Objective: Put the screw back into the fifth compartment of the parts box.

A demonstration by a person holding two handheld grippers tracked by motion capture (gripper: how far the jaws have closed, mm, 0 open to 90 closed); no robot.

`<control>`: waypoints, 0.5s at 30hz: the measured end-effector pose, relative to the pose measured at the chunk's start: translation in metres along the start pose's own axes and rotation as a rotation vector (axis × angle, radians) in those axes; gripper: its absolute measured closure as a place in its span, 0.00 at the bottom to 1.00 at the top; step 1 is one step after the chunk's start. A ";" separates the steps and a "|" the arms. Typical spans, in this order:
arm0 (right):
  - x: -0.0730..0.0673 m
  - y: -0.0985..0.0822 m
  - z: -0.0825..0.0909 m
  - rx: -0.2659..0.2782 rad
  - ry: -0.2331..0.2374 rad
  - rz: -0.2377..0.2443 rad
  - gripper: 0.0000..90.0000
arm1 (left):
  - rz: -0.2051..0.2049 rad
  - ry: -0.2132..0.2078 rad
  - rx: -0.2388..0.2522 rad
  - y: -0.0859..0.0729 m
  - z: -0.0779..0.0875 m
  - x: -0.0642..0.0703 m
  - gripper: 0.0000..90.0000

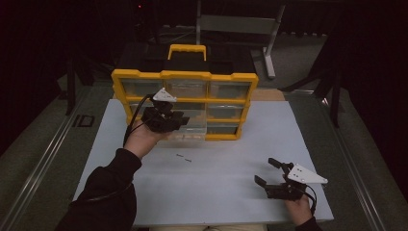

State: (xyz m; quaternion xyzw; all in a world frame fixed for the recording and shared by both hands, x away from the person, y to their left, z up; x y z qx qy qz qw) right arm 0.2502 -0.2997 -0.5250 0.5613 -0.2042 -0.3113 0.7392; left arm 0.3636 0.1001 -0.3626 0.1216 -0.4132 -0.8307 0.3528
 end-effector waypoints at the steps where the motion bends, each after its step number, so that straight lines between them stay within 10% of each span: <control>1: 0.000 0.000 0.000 -0.001 0.000 0.000 0.15 | 0.001 0.007 0.008 0.001 0.002 0.000 0.69; 15: -0.001 0.000 0.000 0.002 0.000 0.002 0.15 | -0.041 0.007 0.104 -0.006 0.028 0.007 0.21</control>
Point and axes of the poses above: each handheld gripper's, and its own axes: z roughly backward along the jaws, y roughly out of its top, x roughly to its right, the point moved 1 cm from there along -z, roughly forward along the jaws
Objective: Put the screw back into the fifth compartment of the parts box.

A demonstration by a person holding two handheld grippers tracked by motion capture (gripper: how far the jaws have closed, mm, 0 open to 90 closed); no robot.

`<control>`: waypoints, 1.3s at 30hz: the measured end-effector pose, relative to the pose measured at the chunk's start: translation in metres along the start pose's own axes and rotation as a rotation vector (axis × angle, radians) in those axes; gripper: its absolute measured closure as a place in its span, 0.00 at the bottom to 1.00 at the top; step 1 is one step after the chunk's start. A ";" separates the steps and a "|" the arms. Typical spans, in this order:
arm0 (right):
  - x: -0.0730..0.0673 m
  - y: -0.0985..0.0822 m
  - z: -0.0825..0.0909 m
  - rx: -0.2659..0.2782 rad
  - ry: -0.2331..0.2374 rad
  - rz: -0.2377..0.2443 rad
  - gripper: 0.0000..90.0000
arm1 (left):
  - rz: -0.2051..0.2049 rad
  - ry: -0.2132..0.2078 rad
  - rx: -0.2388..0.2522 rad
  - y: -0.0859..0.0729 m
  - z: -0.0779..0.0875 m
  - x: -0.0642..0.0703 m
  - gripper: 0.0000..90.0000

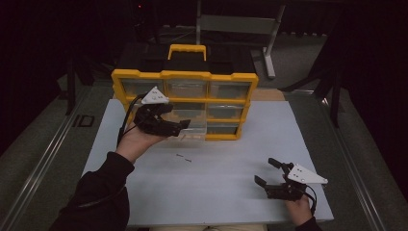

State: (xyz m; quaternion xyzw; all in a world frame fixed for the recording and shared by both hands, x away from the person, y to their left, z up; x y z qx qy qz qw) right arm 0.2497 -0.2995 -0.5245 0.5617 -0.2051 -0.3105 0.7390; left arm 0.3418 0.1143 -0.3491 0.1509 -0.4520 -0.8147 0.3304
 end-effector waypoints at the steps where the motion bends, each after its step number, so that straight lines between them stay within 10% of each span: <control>1: 0.000 0.000 0.000 0.000 0.000 0.000 0.15 | 0.006 0.004 0.010 -0.003 0.004 0.001 0.18; 20: -0.001 0.000 0.000 -0.005 0.002 -0.001 0.15 | -0.036 -0.020 0.137 -0.053 0.033 0.025 0.14; 39: -0.001 0.000 0.000 -0.007 0.008 -0.001 0.15 | -0.083 -0.126 0.014 -0.117 -0.030 0.049 0.19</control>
Point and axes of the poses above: each handheld gripper's, and its own axes: z roughly backward along the jaws, y roughly out of its top, x roughly to its right, the point moved 1 cm from there along -z, roughly forward along the jaws
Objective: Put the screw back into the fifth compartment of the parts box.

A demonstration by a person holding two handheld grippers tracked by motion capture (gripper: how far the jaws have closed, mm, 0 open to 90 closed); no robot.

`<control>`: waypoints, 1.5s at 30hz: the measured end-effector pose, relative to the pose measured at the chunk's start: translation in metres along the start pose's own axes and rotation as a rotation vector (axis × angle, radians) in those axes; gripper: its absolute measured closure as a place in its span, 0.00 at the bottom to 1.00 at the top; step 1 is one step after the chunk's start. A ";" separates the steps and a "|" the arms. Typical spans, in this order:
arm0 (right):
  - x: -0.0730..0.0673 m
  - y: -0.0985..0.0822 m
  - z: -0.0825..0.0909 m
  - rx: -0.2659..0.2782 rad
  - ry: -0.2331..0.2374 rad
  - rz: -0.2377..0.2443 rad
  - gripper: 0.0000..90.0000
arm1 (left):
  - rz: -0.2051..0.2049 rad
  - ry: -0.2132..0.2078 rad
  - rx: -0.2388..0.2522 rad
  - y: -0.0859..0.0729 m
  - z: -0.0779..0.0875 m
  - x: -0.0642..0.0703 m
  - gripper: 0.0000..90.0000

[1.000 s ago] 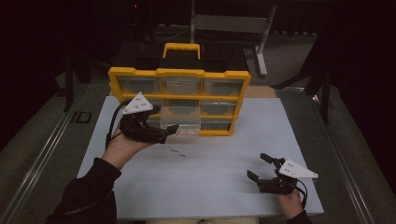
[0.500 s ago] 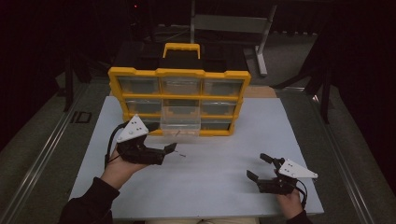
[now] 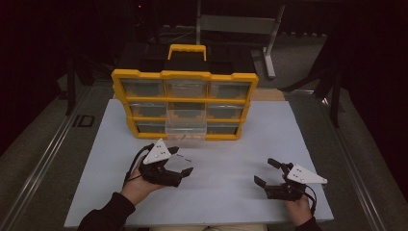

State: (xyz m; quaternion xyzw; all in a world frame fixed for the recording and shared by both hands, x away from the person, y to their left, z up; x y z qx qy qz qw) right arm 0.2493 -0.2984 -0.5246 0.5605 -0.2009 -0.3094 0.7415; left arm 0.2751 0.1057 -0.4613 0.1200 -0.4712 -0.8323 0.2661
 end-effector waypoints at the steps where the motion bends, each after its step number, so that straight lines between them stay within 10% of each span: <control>1: 0.000 0.000 0.000 0.000 0.001 0.000 0.15 | 0.000 0.000 0.000 0.000 0.000 0.000 0.19; 20: 0.000 0.000 0.000 -0.001 0.010 0.001 0.15 | -0.066 0.061 -0.097 -0.027 -0.046 -0.016 0.25; 45: -0.001 0.000 0.000 0.000 0.017 0.004 0.15 | -0.212 0.069 -0.217 -0.042 -0.094 -0.035 0.57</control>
Point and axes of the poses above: each handheld gripper's, and its own axes: z roughly backward along the jaws, y roughly out of its top, x roughly to its right, the point moved 1 cm from there along -z, roughly forward along the jaws
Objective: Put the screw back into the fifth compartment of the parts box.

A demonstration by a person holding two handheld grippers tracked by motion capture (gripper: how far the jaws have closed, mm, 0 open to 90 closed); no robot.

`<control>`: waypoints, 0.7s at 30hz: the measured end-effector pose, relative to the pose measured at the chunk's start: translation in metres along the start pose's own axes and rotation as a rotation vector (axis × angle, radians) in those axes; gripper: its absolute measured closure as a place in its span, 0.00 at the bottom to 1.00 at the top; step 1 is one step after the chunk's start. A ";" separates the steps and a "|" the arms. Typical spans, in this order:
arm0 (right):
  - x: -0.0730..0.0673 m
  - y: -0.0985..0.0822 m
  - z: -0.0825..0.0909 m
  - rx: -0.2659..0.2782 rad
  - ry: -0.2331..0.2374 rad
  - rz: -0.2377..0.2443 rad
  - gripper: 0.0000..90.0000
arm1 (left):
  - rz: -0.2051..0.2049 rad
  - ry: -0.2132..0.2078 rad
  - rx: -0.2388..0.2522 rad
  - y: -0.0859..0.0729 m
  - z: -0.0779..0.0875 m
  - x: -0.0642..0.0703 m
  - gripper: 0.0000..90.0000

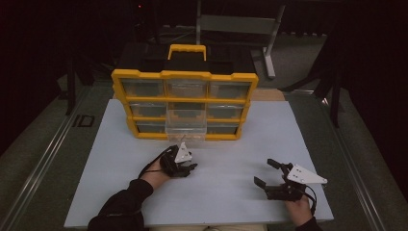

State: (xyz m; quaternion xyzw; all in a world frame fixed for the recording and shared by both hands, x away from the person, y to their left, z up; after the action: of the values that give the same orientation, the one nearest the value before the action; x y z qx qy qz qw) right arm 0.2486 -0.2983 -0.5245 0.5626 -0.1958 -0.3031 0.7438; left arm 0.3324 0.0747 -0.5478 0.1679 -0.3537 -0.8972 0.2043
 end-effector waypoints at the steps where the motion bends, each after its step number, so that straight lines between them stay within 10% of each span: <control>1: 0.000 0.000 0.000 0.002 0.000 0.002 0.15 | 0.001 -0.016 0.004 -0.001 0.000 -0.003 0.60; 21: -0.002 0.001 0.001 0.004 0.003 0.002 0.15 | -0.083 -0.119 -0.031 0.003 -0.002 -0.001 1.00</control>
State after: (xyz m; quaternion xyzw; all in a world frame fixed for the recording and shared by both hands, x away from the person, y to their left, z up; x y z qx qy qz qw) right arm 0.2467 -0.2981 -0.5233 0.5642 -0.1960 -0.3011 0.7434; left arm 0.3349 0.0722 -0.5463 0.1255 -0.3440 -0.9187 0.1482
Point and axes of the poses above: each handheld gripper's, and its own axes: z roughly backward along the jaws, y roughly out of its top, x roughly to its right, the point moved 1 cm from there along -z, roughly forward along the jaws
